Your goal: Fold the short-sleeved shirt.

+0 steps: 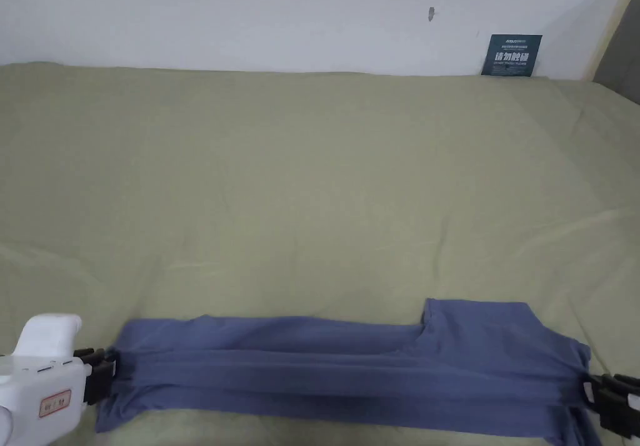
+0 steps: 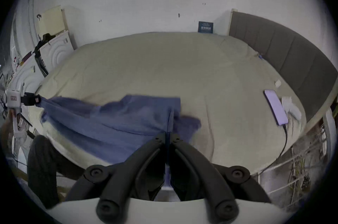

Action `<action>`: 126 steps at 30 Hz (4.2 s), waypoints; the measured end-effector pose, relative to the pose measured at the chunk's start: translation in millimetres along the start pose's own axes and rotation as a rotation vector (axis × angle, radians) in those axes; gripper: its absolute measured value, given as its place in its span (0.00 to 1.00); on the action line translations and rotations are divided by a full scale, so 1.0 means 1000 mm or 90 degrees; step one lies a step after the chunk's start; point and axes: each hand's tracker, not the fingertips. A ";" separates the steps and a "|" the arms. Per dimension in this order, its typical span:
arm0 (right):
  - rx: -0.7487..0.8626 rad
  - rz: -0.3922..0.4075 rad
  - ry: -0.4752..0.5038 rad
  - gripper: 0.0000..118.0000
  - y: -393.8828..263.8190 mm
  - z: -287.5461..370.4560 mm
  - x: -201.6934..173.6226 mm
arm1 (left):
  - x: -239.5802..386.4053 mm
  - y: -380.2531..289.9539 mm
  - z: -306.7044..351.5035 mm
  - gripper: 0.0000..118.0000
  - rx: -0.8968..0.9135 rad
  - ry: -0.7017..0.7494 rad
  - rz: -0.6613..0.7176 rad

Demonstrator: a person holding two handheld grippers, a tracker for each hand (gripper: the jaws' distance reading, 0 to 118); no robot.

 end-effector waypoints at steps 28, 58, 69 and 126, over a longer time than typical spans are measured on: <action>0.215 -0.001 -0.040 0.01 0.022 0.012 -0.157 | -0.011 0.032 0.017 0.00 0.015 -0.103 0.133; 0.259 0.040 -0.064 0.01 0.007 0.027 -0.189 | -0.064 0.027 -0.085 0.99 -0.215 -0.420 0.270; 0.275 0.020 -0.050 0.01 0.010 0.041 -0.182 | -0.046 0.018 -0.071 0.06 -0.201 -0.370 0.323; 0.263 -0.057 -0.030 0.01 0.009 0.037 -0.152 | 0.090 0.051 -0.059 0.00 -0.167 -0.280 0.089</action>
